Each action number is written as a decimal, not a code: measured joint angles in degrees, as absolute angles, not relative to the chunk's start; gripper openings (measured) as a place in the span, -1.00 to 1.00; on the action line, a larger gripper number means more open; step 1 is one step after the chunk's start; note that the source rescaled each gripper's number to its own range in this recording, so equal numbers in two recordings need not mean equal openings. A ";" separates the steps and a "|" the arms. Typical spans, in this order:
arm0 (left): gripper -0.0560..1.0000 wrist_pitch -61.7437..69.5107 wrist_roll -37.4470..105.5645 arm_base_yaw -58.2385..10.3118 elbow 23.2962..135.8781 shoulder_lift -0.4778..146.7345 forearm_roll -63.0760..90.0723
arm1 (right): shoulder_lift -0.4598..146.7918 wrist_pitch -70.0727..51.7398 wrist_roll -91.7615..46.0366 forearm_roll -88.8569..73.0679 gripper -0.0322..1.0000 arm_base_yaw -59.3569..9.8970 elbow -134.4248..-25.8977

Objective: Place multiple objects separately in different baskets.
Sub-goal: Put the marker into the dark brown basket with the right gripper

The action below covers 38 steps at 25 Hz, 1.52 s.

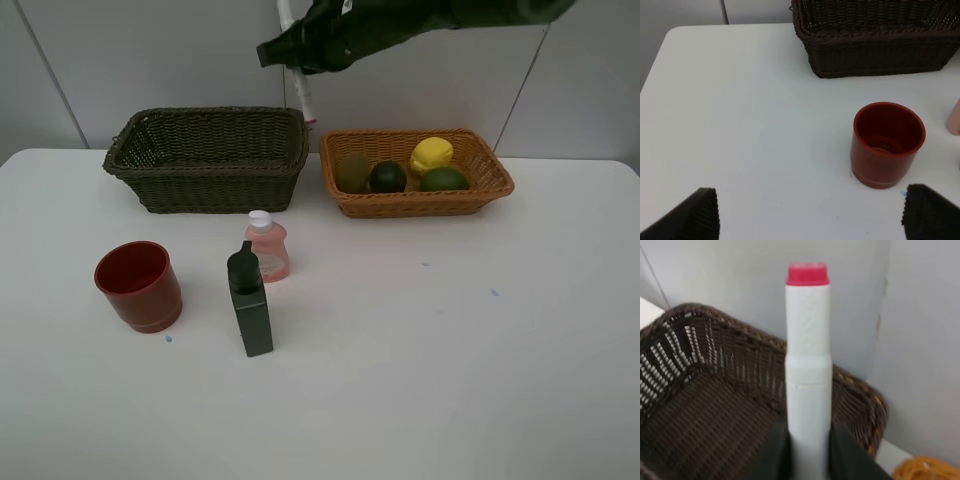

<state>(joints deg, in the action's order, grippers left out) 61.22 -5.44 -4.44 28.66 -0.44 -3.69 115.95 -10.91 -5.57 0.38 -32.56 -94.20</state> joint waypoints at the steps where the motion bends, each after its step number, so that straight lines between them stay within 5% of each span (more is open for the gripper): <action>1: 0.90 61.22 -5.44 -4.44 28.66 -0.44 -3.69 | 116.63 -9.19 -5.71 0.32 -0.93 -32.82 -94.20; 18: 0.90 61.22 -5.44 -4.44 28.66 -0.44 -3.69 | 127.51 10.97 -5.94 0.00 -0.93 -34.63 -94.26; 38: 0.90 61.22 -5.44 -4.44 28.66 -0.44 -3.69 | 140.27 10.22 -6.09 0.00 -0.93 -34.66 -101.53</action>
